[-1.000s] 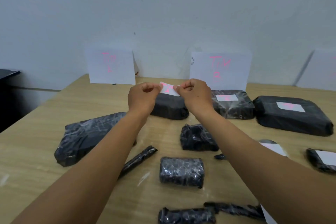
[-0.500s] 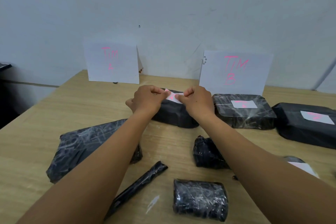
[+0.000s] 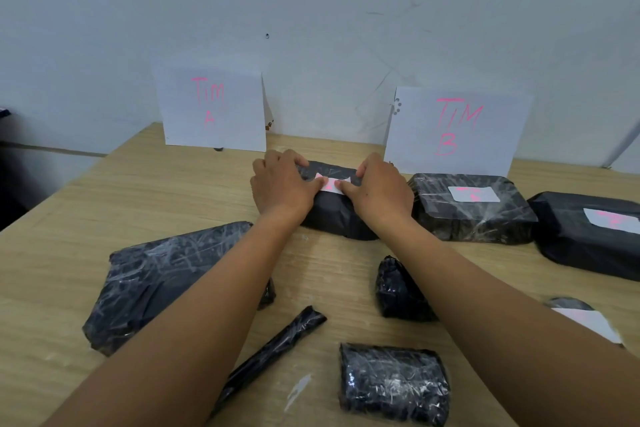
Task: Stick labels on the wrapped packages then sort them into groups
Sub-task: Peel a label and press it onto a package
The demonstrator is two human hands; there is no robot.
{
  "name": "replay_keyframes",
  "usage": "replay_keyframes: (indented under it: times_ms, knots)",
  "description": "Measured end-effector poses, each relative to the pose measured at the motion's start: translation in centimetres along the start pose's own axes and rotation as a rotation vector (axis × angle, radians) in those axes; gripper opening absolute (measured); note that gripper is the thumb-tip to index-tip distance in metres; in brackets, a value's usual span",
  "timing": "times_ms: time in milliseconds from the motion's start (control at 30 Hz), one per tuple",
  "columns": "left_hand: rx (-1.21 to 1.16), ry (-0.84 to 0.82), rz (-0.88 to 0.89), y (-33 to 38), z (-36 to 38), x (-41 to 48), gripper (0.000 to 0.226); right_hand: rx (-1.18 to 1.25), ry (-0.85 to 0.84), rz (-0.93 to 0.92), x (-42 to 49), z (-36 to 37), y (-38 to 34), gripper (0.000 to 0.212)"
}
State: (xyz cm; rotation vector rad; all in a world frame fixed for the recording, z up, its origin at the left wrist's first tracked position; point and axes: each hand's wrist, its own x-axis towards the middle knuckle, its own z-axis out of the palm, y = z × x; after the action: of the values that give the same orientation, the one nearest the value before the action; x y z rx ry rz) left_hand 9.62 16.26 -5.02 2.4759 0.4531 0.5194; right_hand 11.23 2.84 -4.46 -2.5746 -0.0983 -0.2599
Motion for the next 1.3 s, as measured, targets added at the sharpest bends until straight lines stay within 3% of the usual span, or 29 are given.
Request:
replay_keyframes:
  times_ms: [100,267,500,900,1100,1300]
  knots:
    - [-0.094,-0.057,-0.012,-0.4,0.1,0.1,0.04,0.006,-0.022,0.008,0.0,0.3,0.0,0.037]
    - [-0.122,-0.05,-0.072,-0.5,0.4,0.3,0.034,-0.028,-0.011,0.0,-0.2,0.5,-0.2,0.023]
    - [0.043,-0.076,-0.05,0.3,0.5,-0.2,0.021,-0.07,-0.045,-0.087,0.1,0.3,0.5,0.015]
    - [0.153,-0.121,0.102,-0.7,-2.0,-2.6,0.028,-0.113,-0.083,-0.276,-0.2,-1.3,2.2,0.016]
    - [0.323,0.02,0.328,0.0,-2.0,-4.9,0.029,-0.164,-0.081,-0.345,-1.4,-2.0,2.2,0.023]
    - [0.186,-0.273,0.545,0.3,-1.2,-5.8,0.042,-0.341,-0.168,-0.565,-3.0,-2.1,2.4,0.041]
